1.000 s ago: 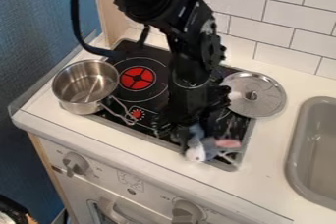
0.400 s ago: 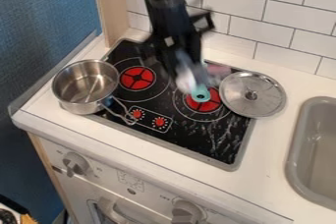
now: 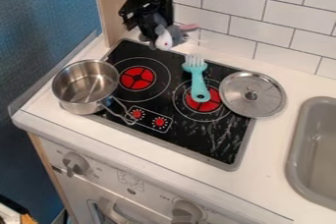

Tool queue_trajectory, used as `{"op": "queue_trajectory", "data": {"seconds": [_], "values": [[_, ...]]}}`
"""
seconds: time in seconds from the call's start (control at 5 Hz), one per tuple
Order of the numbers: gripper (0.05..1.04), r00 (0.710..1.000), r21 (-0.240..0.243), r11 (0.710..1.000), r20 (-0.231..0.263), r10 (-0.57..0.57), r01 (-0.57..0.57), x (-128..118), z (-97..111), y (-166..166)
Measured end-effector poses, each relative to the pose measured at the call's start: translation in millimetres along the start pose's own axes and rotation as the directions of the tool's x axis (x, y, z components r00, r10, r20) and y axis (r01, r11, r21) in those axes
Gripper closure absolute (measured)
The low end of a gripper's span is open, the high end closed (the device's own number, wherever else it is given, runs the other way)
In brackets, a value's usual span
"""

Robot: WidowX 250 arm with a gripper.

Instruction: Moved the object above the silver pot

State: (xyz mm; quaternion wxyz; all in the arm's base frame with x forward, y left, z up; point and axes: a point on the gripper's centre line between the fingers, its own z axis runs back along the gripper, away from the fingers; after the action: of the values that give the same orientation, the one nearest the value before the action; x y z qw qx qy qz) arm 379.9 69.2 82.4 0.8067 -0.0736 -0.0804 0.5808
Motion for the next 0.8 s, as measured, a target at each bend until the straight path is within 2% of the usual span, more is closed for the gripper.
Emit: {"op": "queue_trajectory", "data": {"seconds": [0.4,0.6,0.8], "values": [[0.692,0.994,0.086,0.993,0.078,0.078,-0.084,46,-40,-8],[0.692,0.99,0.118,0.987,0.108,0.095,-0.108,57,-53,-4],[0.612,0.986,0.134,0.983,0.119,0.114,-0.129,65,-60,1]]}}
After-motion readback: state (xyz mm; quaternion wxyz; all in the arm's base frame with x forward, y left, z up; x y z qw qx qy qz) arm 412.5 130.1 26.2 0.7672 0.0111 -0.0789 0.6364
